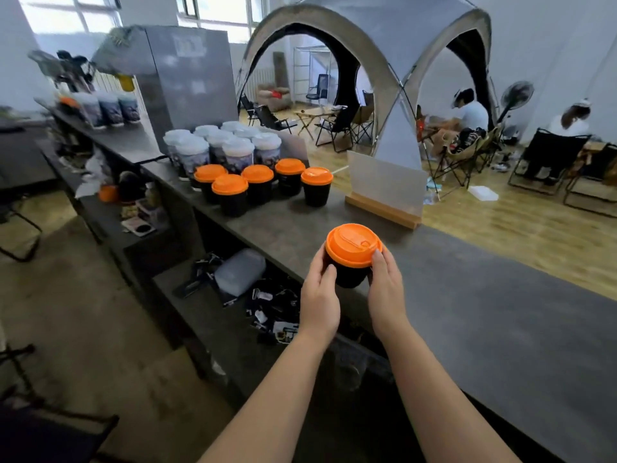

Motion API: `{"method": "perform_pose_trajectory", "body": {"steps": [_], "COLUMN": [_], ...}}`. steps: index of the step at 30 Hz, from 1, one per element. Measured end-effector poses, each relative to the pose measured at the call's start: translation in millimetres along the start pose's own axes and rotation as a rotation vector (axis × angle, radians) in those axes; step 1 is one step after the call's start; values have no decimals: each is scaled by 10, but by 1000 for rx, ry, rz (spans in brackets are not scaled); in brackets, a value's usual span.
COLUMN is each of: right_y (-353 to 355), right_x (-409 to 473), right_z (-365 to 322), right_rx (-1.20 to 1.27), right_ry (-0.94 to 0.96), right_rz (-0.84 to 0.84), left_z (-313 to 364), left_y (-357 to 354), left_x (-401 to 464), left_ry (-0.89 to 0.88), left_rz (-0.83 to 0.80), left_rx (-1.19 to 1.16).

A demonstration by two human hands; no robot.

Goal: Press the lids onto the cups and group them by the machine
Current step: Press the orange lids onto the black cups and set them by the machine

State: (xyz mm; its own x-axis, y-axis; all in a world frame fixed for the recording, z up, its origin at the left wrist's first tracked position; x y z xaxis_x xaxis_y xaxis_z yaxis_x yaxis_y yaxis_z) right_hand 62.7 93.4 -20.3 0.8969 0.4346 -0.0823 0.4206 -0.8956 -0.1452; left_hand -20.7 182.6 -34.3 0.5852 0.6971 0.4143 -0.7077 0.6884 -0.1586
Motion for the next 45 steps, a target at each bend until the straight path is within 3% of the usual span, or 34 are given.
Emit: {"method": "perform_pose_trajectory", "body": {"steps": [6, 14, 28, 45], "right_y": [-718, -1280, -1540, -1689], "right_x": [488, 1075, 2018, 2042], "right_z": [68, 213, 280, 341], "right_rx": [42, 1, -15, -54], "right_ry": [-33, -65, -188, -215], "right_rz": [124, 133, 40, 85], "left_z": [-200, -536, -1088, -1153], "left_y": [572, 992, 880, 1087], "left_x": [713, 1364, 2294, 2429], "left_ry": [-4, 35, 106, 255], "left_rz": [-76, -67, 20, -106], "left_rx": [-44, -67, -96, -82]}}
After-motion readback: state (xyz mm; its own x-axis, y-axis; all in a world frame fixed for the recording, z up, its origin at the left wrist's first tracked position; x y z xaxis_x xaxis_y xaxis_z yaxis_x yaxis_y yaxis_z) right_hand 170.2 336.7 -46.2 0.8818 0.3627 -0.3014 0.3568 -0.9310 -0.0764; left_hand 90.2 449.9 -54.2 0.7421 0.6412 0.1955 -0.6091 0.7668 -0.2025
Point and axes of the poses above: each hand's wrist, its own x-axis towards the middle knuckle, its own y-axis out of the back of the hand, z = x × y, the point moved 7 cm from there along x, towards the middle knuckle, and after that the axes turned 15 degrees about -y, right-handed, at the moved point
